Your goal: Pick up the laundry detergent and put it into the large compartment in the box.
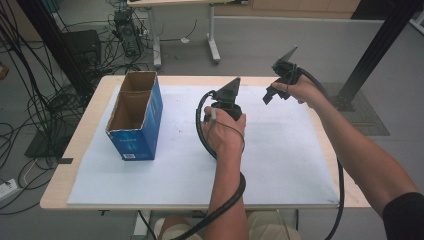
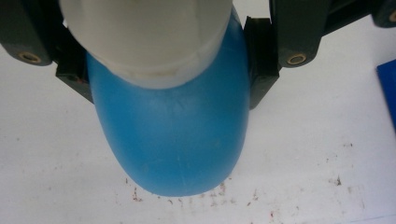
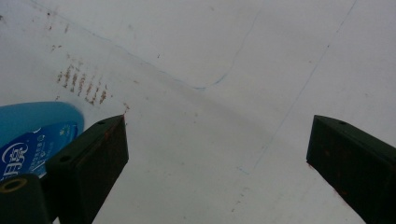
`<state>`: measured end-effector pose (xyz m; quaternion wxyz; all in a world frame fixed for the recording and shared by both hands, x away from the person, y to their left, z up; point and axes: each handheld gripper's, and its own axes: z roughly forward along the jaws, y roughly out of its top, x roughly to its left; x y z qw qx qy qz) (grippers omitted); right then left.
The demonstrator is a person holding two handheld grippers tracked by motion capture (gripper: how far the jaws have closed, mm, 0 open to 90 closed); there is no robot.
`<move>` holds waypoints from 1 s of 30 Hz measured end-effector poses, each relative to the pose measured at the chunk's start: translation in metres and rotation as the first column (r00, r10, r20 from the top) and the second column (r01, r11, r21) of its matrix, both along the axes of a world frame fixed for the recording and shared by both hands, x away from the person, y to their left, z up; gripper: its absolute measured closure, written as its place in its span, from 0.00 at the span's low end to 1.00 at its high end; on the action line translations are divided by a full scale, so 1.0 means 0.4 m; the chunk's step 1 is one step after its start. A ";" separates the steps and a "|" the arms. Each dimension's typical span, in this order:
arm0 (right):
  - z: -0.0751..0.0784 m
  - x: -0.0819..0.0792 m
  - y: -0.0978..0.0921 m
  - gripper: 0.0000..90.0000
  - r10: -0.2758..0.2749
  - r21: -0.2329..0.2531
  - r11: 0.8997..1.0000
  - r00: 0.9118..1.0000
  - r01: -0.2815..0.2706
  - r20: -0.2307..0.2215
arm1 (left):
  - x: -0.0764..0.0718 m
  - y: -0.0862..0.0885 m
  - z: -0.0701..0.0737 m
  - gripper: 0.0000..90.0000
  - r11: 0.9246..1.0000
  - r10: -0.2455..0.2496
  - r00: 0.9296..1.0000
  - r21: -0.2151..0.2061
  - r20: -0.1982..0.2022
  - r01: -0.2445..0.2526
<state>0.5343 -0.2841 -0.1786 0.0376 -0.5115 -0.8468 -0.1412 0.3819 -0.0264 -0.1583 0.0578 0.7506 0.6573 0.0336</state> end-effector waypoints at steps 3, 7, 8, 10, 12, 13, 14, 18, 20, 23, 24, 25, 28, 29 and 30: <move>0.000 0.000 0.001 0.06 0.001 0.000 1.000 1.000 -0.001 0.001 | -0.001 0.001 0.000 0.41 1.000 0.001 1.000 -0.001 0.002 -0.001; 0.000 0.001 0.000 0.06 0.001 0.000 1.000 1.000 -0.001 0.000 | 0.000 0.001 0.000 0.41 1.000 0.000 1.000 -0.001 0.002 0.000; 0.000 0.001 0.000 0.06 0.001 0.001 1.000 1.000 -0.001 0.000 | 0.000 0.002 0.000 0.41 1.000 0.001 1.000 -0.002 0.002 -0.001; 0.000 0.000 0.000 0.06 0.001 0.001 1.000 1.000 -0.001 0.001 | 0.000 0.002 0.000 0.41 1.000 0.001 1.000 -0.002 0.002 -0.001; 0.000 0.001 0.001 0.06 0.002 0.000 1.000 1.000 -0.002 -0.001 | 0.001 0.003 0.000 0.41 1.000 0.000 1.000 -0.003 0.001 0.000; 0.000 0.001 0.001 0.06 0.001 0.000 1.000 1.000 -0.001 -0.001 | 0.001 0.003 0.000 0.41 1.000 0.000 1.000 -0.003 0.001 0.000; -0.001 0.001 0.001 0.06 0.002 -0.001 1.000 1.000 -0.002 0.000 | 0.000 0.004 0.000 0.41 1.000 -0.002 1.000 -0.003 0.002 0.002; -0.002 0.003 0.002 0.06 0.001 -0.001 1.000 1.000 -0.001 -0.003 | 0.000 0.005 0.000 0.41 1.000 -0.001 1.000 -0.004 0.004 0.001; -0.002 0.003 0.002 0.06 0.002 -0.001 1.000 1.000 -0.002 -0.003 | -0.001 0.005 0.000 0.41 1.000 -0.001 1.000 -0.003 0.006 0.001; -0.002 0.002 0.004 0.06 0.001 -0.001 1.000 1.000 -0.001 -0.002 | -0.001 0.005 0.000 0.41 1.000 -0.001 1.000 -0.003 0.005 0.001; -0.002 0.002 0.004 0.06 0.001 -0.001 1.000 1.000 -0.001 -0.002 | -0.001 0.005 0.000 0.41 1.000 -0.001 1.000 -0.003 0.005 0.001; -0.002 0.003 0.004 0.06 0.002 -0.001 1.000 1.000 -0.002 -0.002 | -0.001 0.005 0.000 0.41 1.000 0.001 1.000 -0.005 0.006 -0.001; -0.002 0.003 0.005 0.06 0.002 -0.001 1.000 1.000 -0.002 -0.003 | 0.000 0.006 0.000 0.41 1.000 0.001 1.000 -0.006 0.006 -0.001; -0.002 0.003 0.005 0.06 0.002 -0.001 1.000 1.000 -0.002 -0.003 | 0.000 0.006 0.000 0.41 1.000 0.001 1.000 -0.006 0.006 -0.001; -0.002 0.003 0.004 0.06 0.001 -0.001 1.000 1.000 -0.001 -0.003 | 0.000 0.006 0.000 0.41 1.000 0.001 1.000 -0.006 0.006 -0.001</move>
